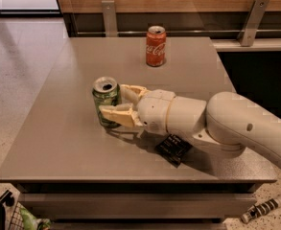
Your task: Place green can upright
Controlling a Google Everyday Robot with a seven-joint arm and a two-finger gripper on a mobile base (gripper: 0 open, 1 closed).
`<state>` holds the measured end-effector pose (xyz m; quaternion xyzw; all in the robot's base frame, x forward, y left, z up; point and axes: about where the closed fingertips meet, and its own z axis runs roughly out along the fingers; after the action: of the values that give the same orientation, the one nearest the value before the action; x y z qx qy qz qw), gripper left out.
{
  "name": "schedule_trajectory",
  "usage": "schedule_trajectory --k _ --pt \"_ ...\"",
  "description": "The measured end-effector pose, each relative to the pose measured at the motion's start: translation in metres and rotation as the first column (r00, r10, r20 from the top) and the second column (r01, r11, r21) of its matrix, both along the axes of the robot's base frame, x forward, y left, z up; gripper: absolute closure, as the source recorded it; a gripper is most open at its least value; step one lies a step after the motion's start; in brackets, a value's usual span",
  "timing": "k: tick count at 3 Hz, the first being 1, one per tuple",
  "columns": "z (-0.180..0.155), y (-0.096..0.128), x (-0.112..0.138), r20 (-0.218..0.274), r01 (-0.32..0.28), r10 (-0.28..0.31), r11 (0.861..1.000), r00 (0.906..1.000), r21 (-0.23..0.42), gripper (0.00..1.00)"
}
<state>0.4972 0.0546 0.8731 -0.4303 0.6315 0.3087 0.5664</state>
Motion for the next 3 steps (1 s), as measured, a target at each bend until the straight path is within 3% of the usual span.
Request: schedule_trajectory --k 3 --pt "0.002 0.0056 -0.0022 0.004 -0.01 0.01 1.0 0.9999 -0.003 0.15"
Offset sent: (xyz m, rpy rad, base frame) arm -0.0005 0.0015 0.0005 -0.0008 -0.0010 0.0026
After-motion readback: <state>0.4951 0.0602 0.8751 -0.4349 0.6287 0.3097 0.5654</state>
